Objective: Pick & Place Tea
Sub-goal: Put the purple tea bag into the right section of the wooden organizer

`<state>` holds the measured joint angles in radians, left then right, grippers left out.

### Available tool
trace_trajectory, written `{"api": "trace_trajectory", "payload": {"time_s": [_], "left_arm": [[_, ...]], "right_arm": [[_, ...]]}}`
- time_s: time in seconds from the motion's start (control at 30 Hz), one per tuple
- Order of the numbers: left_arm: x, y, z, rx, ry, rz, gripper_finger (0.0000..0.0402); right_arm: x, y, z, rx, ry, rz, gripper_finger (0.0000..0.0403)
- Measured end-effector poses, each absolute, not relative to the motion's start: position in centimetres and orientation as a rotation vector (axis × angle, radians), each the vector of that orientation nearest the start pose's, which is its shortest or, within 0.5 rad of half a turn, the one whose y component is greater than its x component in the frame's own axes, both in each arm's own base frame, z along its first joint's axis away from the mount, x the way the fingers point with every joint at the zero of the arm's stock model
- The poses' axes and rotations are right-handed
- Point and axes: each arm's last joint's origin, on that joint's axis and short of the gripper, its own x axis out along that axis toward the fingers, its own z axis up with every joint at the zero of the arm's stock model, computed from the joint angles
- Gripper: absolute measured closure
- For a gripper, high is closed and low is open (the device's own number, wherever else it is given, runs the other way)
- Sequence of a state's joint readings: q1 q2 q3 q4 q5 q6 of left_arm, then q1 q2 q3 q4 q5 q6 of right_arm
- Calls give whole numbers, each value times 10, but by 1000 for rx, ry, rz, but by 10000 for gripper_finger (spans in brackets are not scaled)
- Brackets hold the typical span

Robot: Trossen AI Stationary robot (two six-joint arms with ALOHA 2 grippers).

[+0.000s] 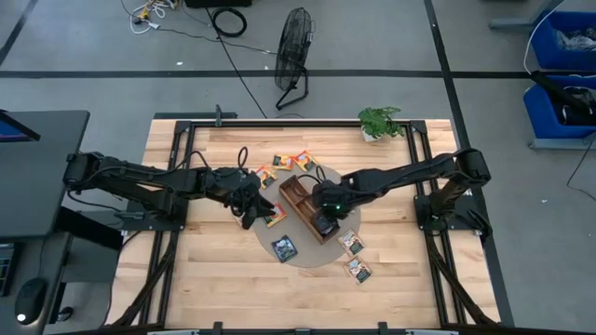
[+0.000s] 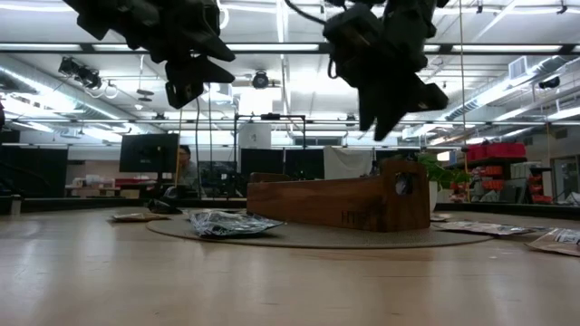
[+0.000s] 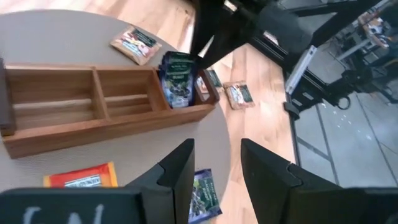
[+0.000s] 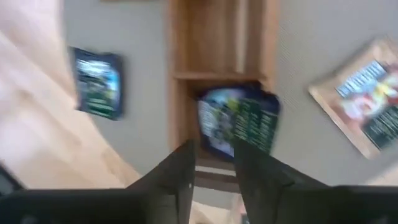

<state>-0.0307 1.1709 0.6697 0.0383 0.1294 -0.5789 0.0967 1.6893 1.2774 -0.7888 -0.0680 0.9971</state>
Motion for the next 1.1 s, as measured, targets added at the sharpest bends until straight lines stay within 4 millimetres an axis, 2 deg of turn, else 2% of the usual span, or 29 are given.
{"api": "trace_trajectory", "payload": {"time_s": [0.33, 0.53, 0.7, 0.97, 1.1], "left_arm": [[245, -18, 237, -536, 534, -88, 266], [243, -29, 234, -340, 555, -190, 266], [245, -29, 232, -299, 561, -195, 266], [267, -29, 197, -320, 674, -239, 266], [278, -31, 179, -311, 701, -269, 266]], "right_arm": [[347, 54, 264, 741, 857, -229, 266], [346, 67, 264, 726, 829, -256, 266], [343, 81, 269, 697, 785, -249, 266], [327, 102, 296, 597, 568, -338, 266], [315, 104, 303, 591, 554, -380, 266]]}}
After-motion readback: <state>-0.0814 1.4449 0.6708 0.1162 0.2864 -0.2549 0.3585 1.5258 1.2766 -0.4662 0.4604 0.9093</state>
